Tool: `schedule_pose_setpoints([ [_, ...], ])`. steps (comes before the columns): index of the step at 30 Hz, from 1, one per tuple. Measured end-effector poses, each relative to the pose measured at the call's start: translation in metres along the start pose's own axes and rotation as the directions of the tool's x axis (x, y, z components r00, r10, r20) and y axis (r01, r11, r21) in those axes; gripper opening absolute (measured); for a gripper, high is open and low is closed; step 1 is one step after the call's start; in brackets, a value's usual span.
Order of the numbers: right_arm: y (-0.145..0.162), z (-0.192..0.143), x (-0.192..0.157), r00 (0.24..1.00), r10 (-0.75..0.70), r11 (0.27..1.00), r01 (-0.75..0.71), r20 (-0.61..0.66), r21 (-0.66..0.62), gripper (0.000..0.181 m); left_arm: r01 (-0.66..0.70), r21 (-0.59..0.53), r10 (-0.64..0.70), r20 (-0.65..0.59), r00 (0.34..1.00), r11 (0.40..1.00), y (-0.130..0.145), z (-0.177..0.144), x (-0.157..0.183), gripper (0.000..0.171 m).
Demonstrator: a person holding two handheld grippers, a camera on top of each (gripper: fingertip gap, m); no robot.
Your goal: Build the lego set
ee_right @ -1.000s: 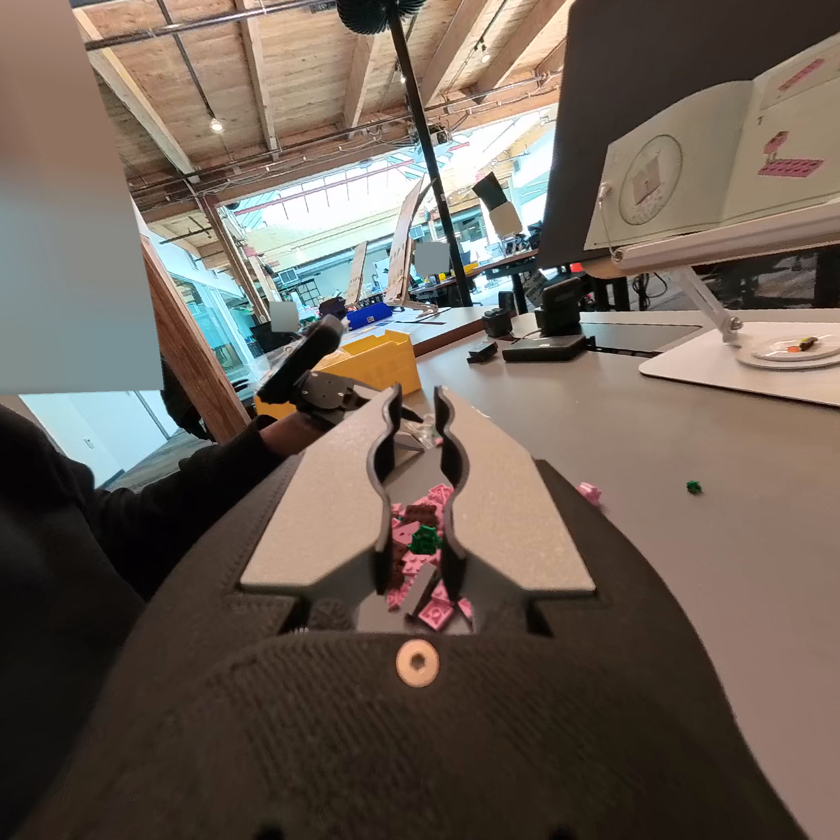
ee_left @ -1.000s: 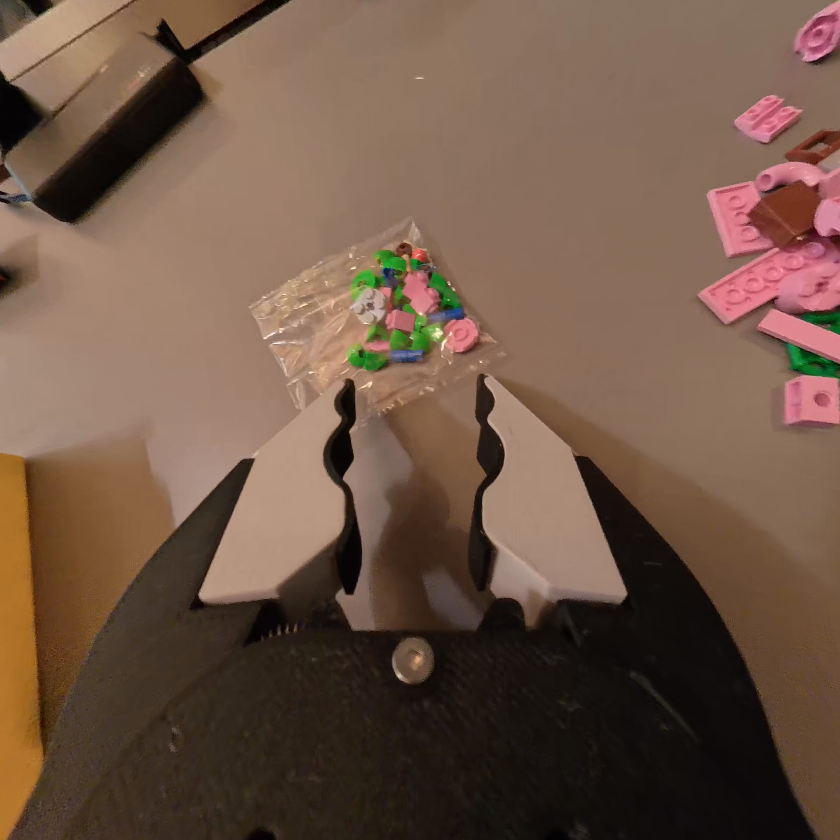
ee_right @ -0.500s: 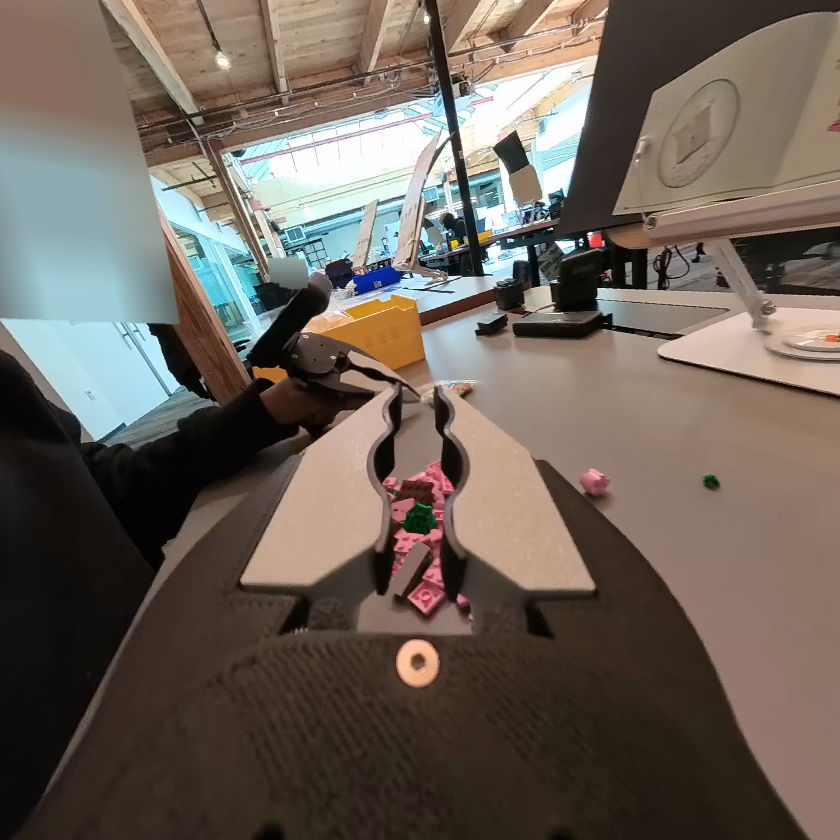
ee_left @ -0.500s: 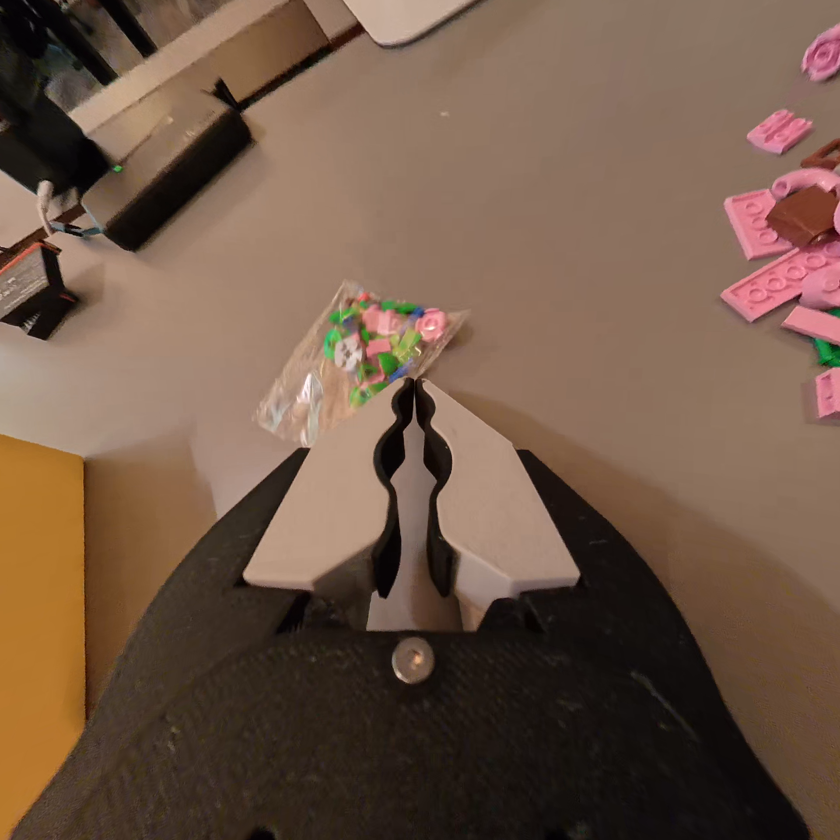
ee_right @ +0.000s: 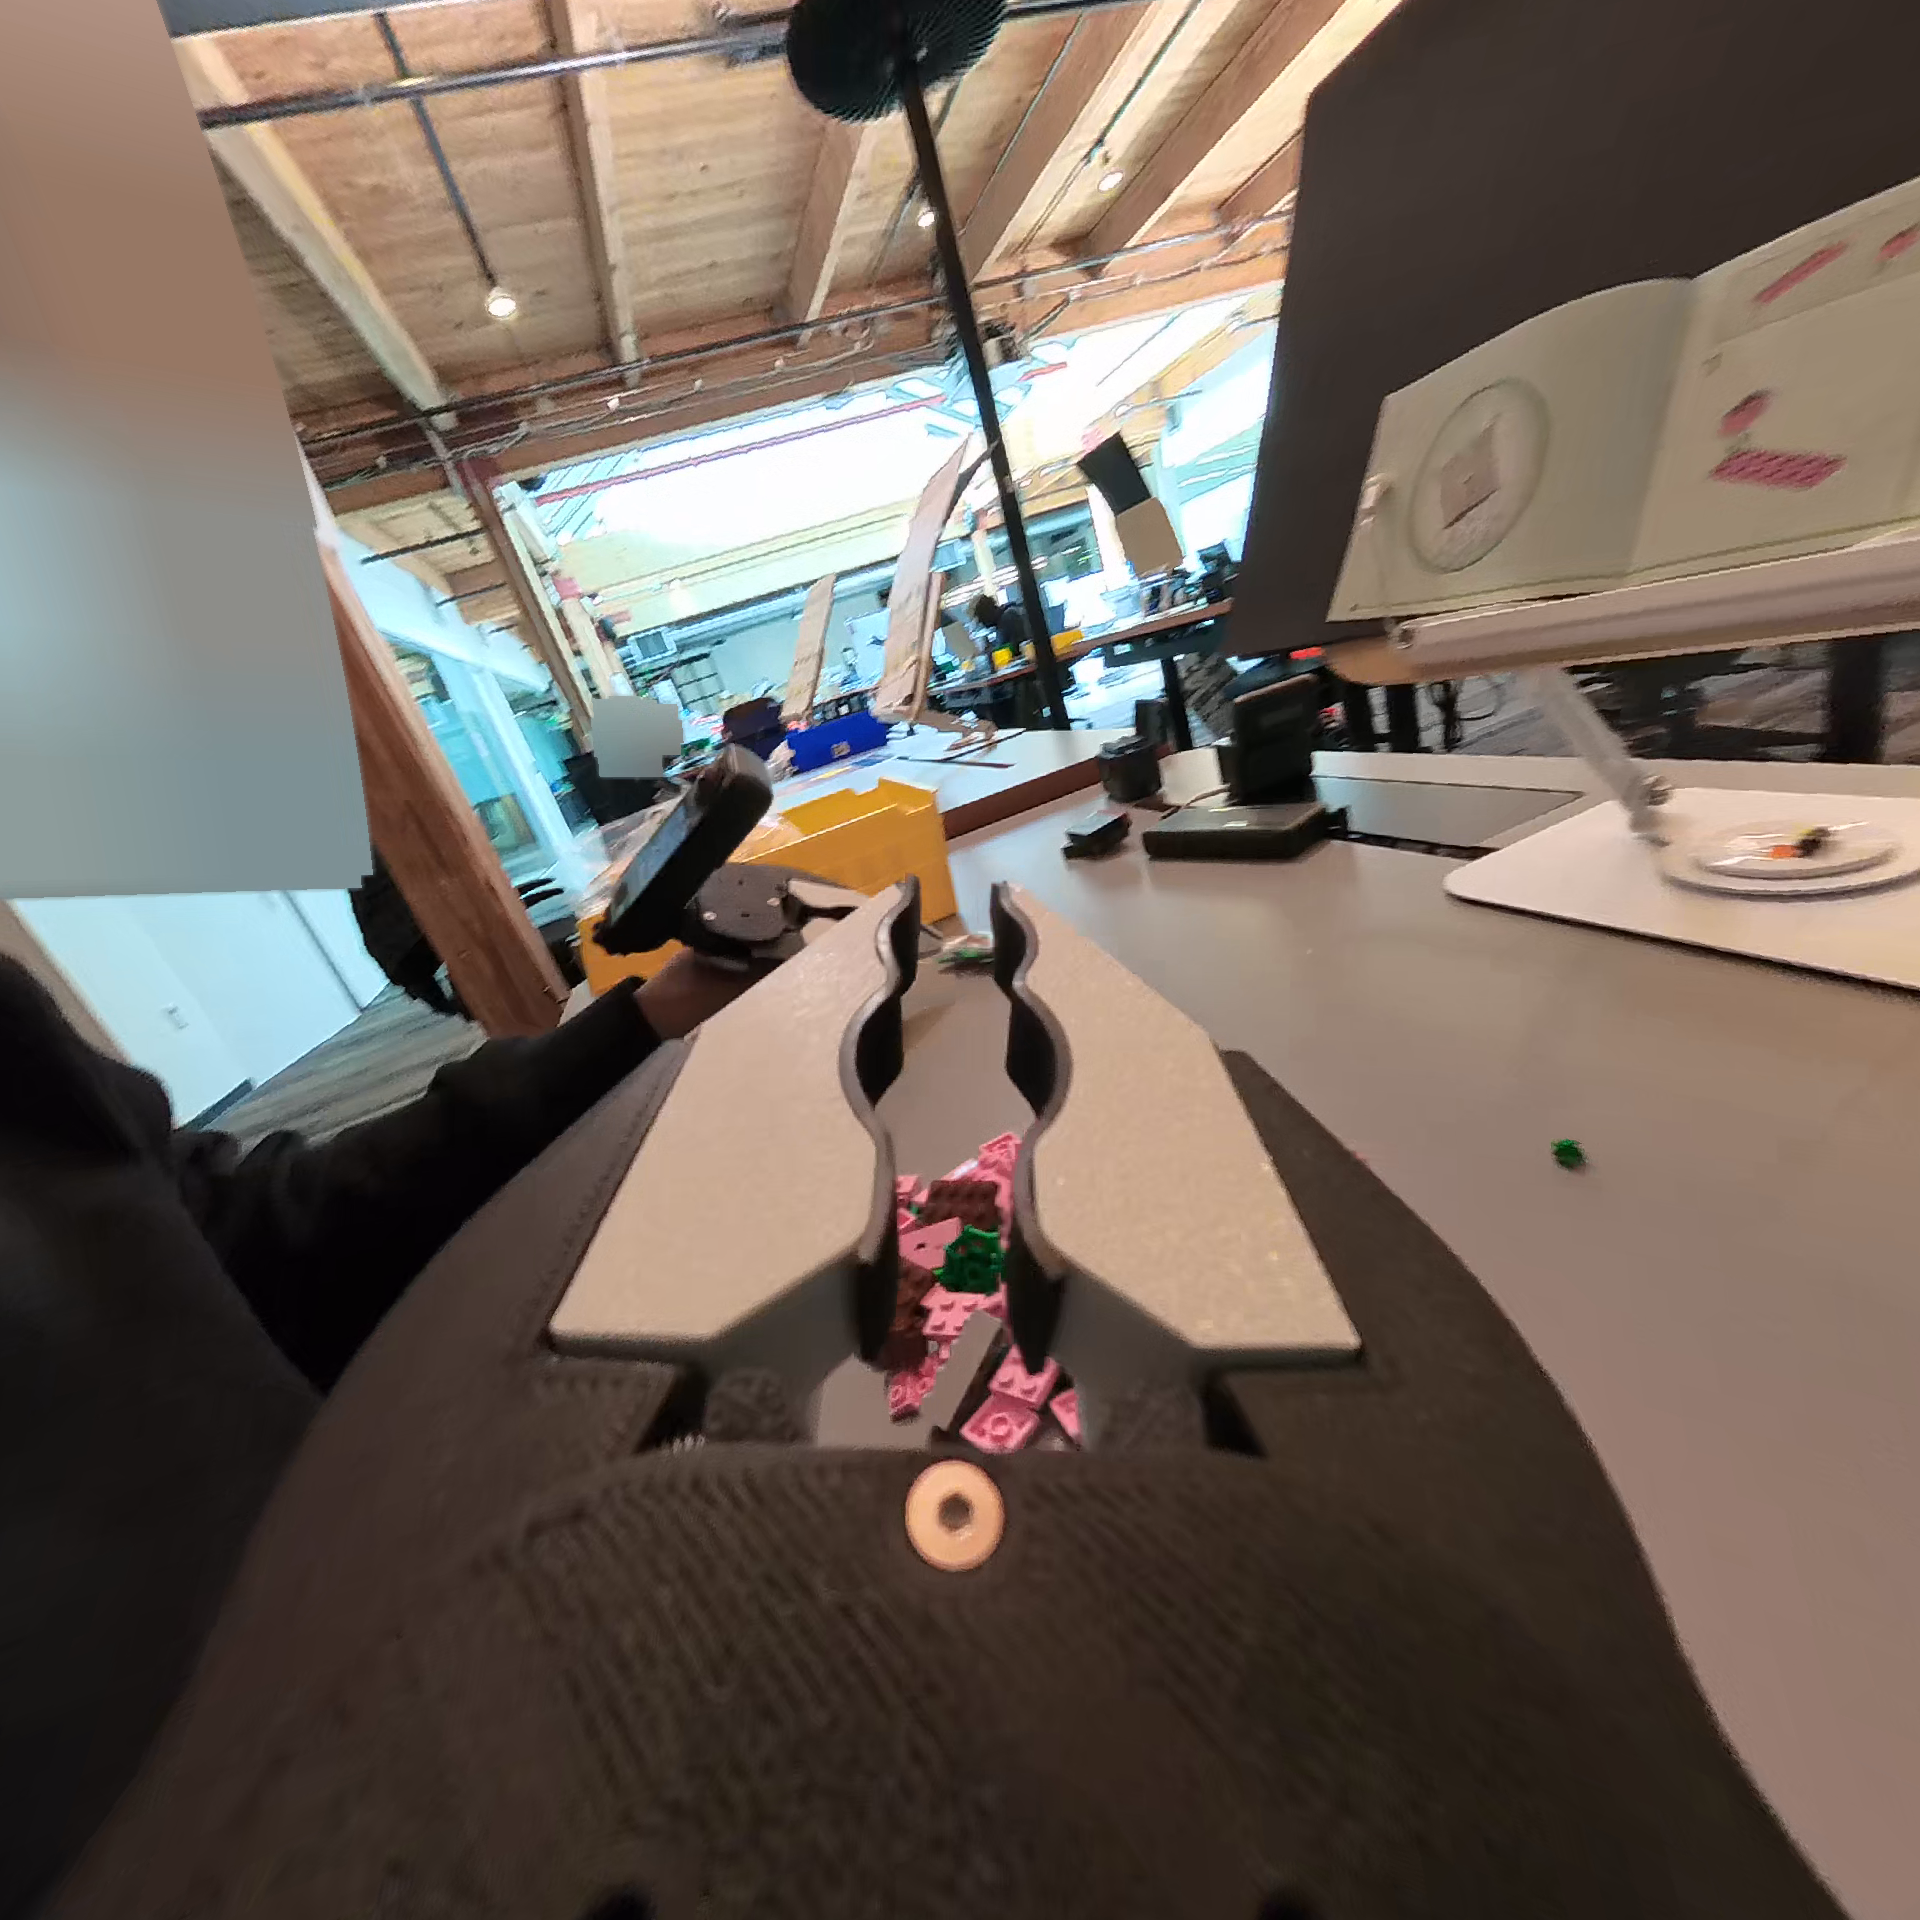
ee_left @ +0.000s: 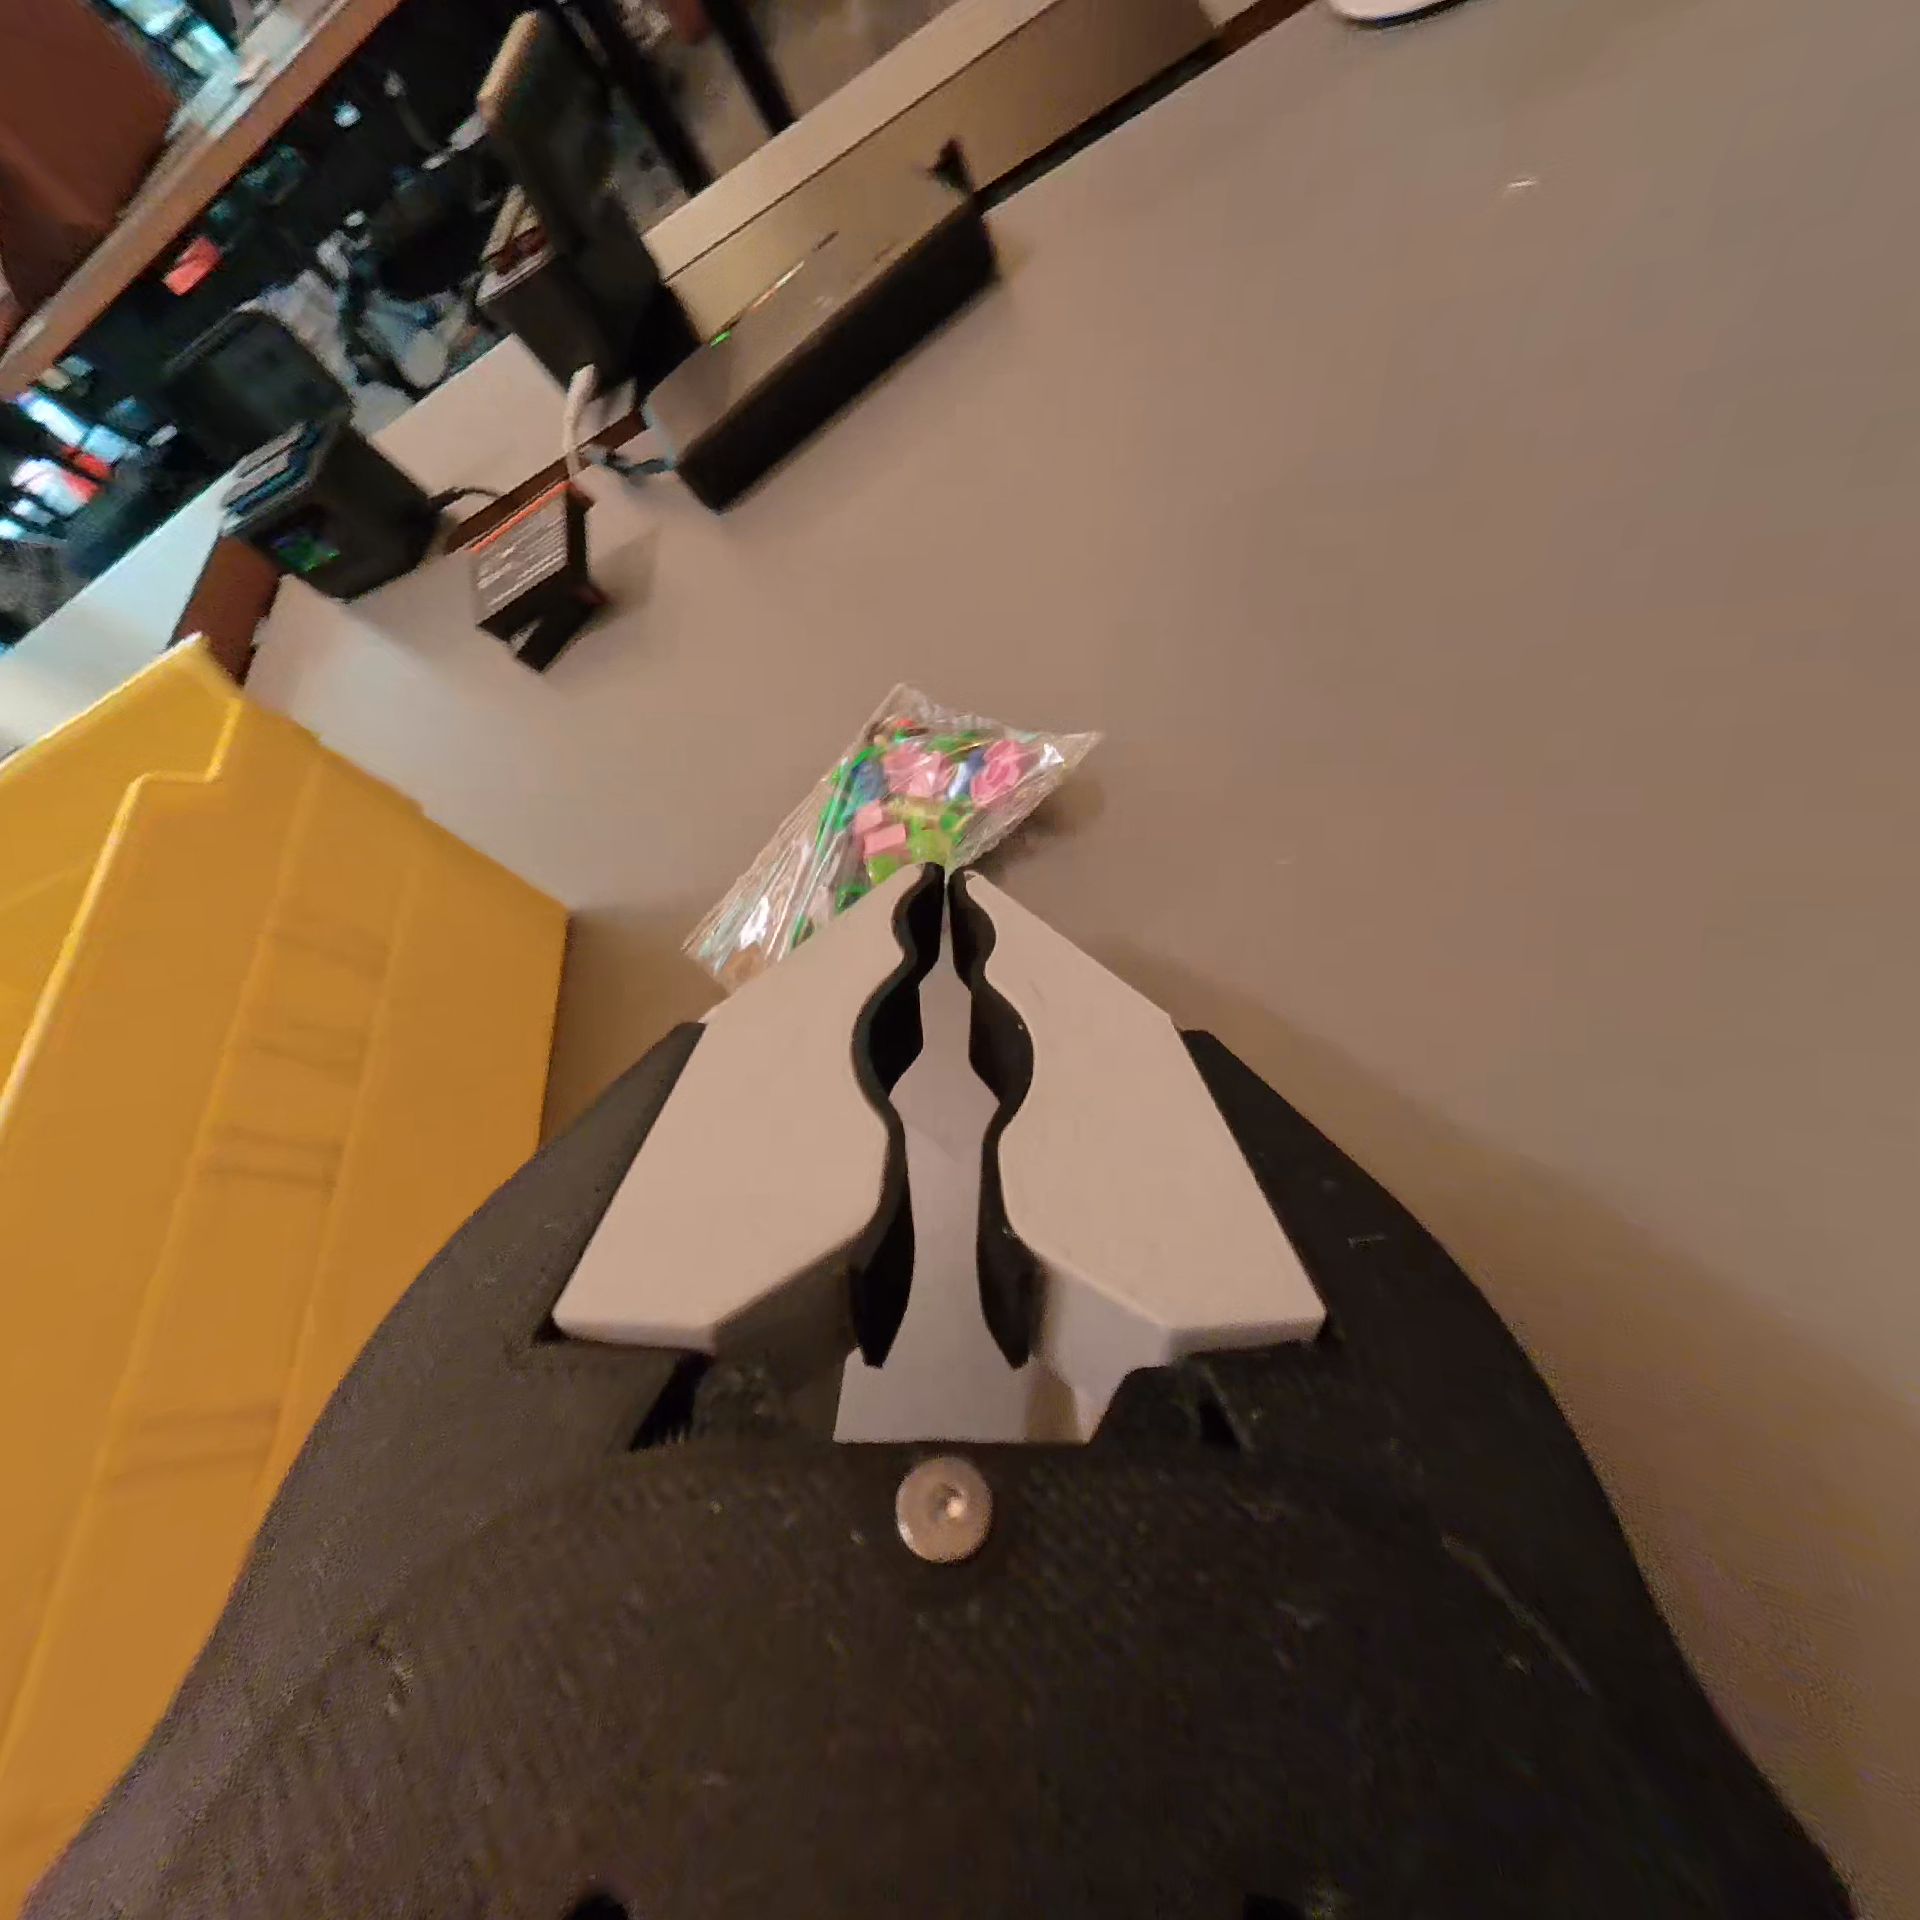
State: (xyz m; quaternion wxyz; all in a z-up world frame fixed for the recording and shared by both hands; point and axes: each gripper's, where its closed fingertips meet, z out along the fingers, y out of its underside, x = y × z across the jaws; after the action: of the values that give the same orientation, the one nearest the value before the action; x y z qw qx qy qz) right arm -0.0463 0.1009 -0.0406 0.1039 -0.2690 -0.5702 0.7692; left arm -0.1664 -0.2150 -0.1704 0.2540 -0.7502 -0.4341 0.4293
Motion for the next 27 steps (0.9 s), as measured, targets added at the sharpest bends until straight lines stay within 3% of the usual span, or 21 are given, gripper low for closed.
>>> schedule_pose_setpoints([
  [3, 0.001, 0.0, 0.003, 0.998, -0.042, 0.999, 0.041, -0.041, -0.03, 0.027, 0.104, 0.048, -0.106, 0.04, 0.994, 0.993, -0.005, -0.007, -0.015, 0.022],
  [7, 0.016, 0.007, 0.0, 0.963, -0.254, 0.958, 0.237, -0.093, -0.16, 0.032, 0.204, 0.202, -0.197, -0.051, 0.979, 0.958, -0.041, -0.033, -0.007, 0.041],
  [10, 0.018, 0.013, -0.005, 0.943, -0.324, 0.935, 0.306, -0.078, -0.18, 0.037, 0.173, 0.312, -0.105, -0.225, 0.969, 0.934, -0.079, -0.055, 0.042, 0.04],
  [13, 0.01, 0.018, -0.005, 0.923, -0.38, 0.908, 0.359, -0.06, -0.217, 0.045, 0.109, 0.351, 0.046, -0.405, 0.913, 0.93, -0.105, -0.068, 0.105, 0.039],
  [16, 0.008, 0.021, -0.001, 0.917, -0.397, 0.882, 0.373, -0.029, -0.288, 0.055, 0.073, 0.333, 0.162, -0.625, 0.764, 0.94, -0.115, -0.076, 0.168, 0.046],
  [19, 0.032, 0.02, 0.019, 0.925, -0.38, 0.845, 0.341, -0.015, -0.412, 0.065, 0.083, 0.304, 0.236, -0.86, 0.453, 0.949, -0.113, -0.102, 0.22, 0.081],
  [21, 0.058, 0.015, 0.03, 0.948, -0.317, 0.831, 0.273, -0.009, -0.485, 0.068, 0.064, 0.282, 0.238, -0.893, 0.382, 0.957, -0.11, -0.099, 0.232, 0.089],
  [23, 0.085, 0.008, 0.034, 0.973, -0.231, 0.813, 0.194, 0.003, -0.55, 0.069, 0.042, 0.278, 0.241, -0.891, 0.384, 0.96, -0.106, -0.09, 0.237, 0.089],
  [27, 0.128, -0.01, 0.052, 0.981, -0.186, 0.687, 0.094, -0.049, -0.72, 0.056, -0.077, 0.233, 0.243, -0.861, 0.447, 0.969, -0.085, -0.068, 0.241, 0.075],
])
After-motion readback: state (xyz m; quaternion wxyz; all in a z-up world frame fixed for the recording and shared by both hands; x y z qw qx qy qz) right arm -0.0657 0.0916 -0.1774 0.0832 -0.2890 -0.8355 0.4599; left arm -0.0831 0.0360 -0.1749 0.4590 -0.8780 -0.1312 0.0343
